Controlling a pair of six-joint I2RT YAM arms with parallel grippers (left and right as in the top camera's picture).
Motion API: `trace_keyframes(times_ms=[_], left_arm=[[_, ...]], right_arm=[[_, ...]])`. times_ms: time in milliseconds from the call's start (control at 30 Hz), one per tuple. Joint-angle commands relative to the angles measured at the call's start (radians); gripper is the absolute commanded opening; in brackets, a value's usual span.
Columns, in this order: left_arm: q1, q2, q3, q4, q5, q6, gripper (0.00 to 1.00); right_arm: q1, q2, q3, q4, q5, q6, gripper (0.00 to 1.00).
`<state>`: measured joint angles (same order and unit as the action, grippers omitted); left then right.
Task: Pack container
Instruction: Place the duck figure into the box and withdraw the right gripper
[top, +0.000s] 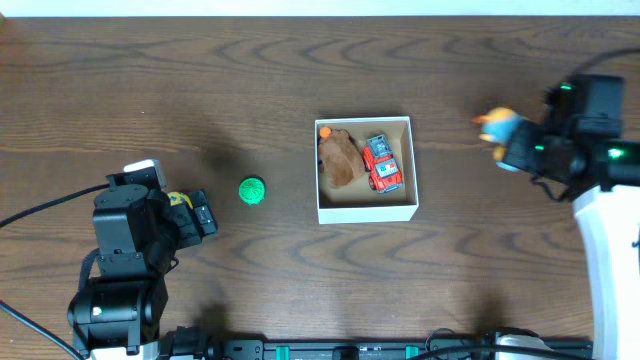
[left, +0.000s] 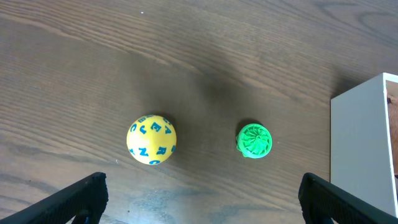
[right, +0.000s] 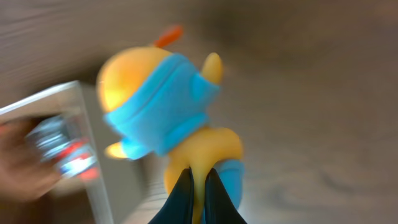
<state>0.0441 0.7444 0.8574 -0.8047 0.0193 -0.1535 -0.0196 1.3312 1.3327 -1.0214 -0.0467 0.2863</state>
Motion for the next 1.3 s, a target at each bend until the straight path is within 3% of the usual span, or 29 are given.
trace_keyframes(times_ms=[0,167,300,933,1000,1033,1067,1100,1167,1267], left_arm=[[0.003,-0.001,0.018,-0.002,-0.005,-0.001,0.98],[0.003,-0.001,0.018,-0.002,-0.005,-0.001,0.98],[0.003,-0.001,0.018,-0.002,-0.005,-0.001,0.98],[0.003,-0.001,0.018,-0.002,-0.005,-0.001,0.98],[0.003,-0.001,0.018,-0.002,-0.005,-0.001,0.98],[0.003,-0.001,0.018,-0.002,-0.005,-0.001,0.98],[0.003,-0.001,0.018,-0.002,-0.005,-0.001,0.98],[0.003,-0.001,0.018,-0.002,-0.005,-0.001,0.98],[0.003,-0.001,0.018,-0.002,-0.005,-0.001,0.98],[0.003,-0.001,0.018,-0.002,-0.005,-0.001,0.98]], right_arm=[[0.175,-0.016,0.027,0.026,-0.052,-0.088,0.01],[0.402,0.029,0.026,0.069,-0.027,-0.215,0.01],[0.482,0.101,0.026,0.064,0.017,-0.238,0.01],[0.528,0.449,0.026,0.053,-0.022,-0.284,0.01],[0.530,0.454,0.026,0.048,-0.022,-0.284,0.09],[0.530,0.454,0.026,0.045,-0.022,-0.284,0.19],[0.530,0.454,0.026,0.044,-0.021,-0.284,0.35],[0.530,0.454,0.026,0.045,-0.021,-0.284,0.44],[0.529,0.454,0.026,0.045,-0.021,-0.284,0.76],[0.529,0.452,0.026,0.043,-0.020,-0.284,0.83]])
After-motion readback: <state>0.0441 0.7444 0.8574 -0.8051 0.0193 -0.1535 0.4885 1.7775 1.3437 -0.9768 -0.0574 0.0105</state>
